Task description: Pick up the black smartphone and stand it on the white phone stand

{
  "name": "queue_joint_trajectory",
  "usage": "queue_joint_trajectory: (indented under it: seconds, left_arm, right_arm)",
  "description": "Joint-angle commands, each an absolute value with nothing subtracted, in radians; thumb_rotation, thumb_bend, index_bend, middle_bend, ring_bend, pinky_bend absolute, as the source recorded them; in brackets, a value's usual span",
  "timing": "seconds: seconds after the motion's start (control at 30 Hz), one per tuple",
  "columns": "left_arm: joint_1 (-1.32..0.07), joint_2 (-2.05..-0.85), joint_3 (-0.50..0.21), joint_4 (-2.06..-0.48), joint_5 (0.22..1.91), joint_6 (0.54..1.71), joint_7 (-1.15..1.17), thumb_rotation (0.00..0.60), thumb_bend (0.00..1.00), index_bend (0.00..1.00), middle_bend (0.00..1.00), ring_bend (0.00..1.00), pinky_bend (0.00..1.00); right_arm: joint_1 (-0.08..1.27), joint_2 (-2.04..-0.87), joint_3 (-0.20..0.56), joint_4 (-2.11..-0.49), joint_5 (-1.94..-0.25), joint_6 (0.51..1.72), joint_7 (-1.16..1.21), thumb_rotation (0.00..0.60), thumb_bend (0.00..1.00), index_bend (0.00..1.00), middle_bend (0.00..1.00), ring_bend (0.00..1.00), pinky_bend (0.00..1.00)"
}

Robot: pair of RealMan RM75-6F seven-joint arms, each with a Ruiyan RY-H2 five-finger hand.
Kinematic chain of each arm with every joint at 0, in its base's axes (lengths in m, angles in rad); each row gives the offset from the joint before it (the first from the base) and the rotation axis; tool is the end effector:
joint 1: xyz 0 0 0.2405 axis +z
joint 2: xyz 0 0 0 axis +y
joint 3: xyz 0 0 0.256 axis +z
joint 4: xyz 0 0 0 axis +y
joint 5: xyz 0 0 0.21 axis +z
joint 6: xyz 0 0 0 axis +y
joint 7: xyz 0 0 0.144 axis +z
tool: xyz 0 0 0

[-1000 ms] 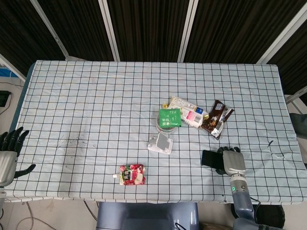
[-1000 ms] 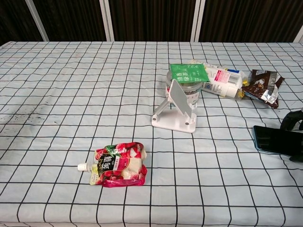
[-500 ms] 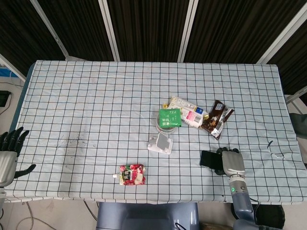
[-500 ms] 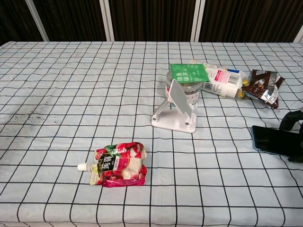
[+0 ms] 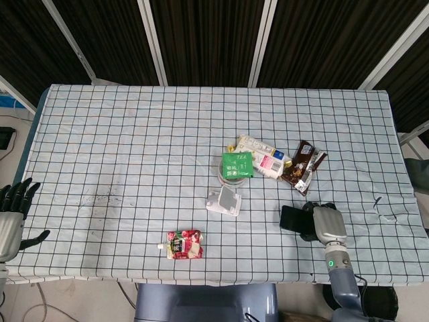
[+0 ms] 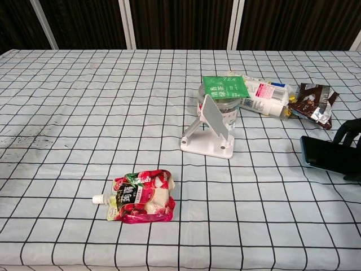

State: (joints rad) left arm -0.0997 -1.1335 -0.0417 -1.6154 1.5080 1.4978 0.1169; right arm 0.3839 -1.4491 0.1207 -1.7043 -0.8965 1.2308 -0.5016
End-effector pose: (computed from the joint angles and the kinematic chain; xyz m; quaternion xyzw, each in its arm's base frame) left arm -0.3052 0.1837 0.1542 -0.6166 -0.3502 -0.3673 0.6018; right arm -0.2582 -0.2525 0.0272 0.6032 -0.5107 0.2679 0.5509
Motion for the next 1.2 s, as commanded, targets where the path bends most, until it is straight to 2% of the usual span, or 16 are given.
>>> queue_joint_trajectory:
  seconds: [0.03,0.3,0.4,0.6,0.73,0.97,1.2]
  left_arm:
    - [-0.099,-1.133,-0.041,-1.616,1.507,1.497,0.118,0.6,0.0,0.0,0.0,0.0,0.0]
    - [-0.099,-1.133,-0.042,-1.618,1.507,1.499,0.117,0.6,0.0,0.0,0.0,0.0,0.0]
    - [-0.099,-1.134,-0.042,-1.618,1.507,1.498,0.116,0.6,0.0,0.0,0.0,0.0,0.0]
    - [-0.103,-1.141,-0.039,-1.606,1.527,1.503,0.121,0.6,0.0,0.0,0.0,0.0,0.0]
    - [-0.107,-1.146,-0.042,-1.598,1.516,1.492,0.114,0.6,0.0,0.0,0.0,0.0,0.0]
    - [-0.11,-1.146,-0.043,-1.599,1.508,1.482,0.104,0.6,0.0,0.0,0.0,0.0,0.0]
    - [-0.112,-1.144,-0.043,-1.603,1.504,1.477,0.1,0.6,0.0,0.0,0.0,0.0,0.0]
  right_arm:
    - [0.374,-1.43,0.13,-1.719,-0.91,1.231,-0.463,0.6,0.57,0.75,0.69,0.43,0.2]
    - [0.353,-1.403,0.156,-1.75,-0.923,1.223,-0.353,0.6,0.57,0.75,0.69,0.43,0.2]
    - [0.34,-1.409,0.189,-1.779,-0.922,1.233,-0.272,0.6,0.57,0.75,0.69,0.43,0.2]
    - [0.32,-1.482,0.256,-1.809,-0.993,1.237,-0.014,0.6,0.57,0.75,0.69,0.43,0.2]
    - [0.323,-1.546,0.275,-1.759,-1.058,1.209,0.153,0.6,0.57,0.75,0.69,0.43,0.2]
    - [0.366,-1.613,0.323,-1.731,-1.031,1.157,0.225,0.6,0.57,0.75,0.69,0.43,0.2]
    - [0.4,-1.659,0.359,-1.727,-1.013,1.157,0.219,0.6,0.57,0.75,0.69,0.43,0.2]
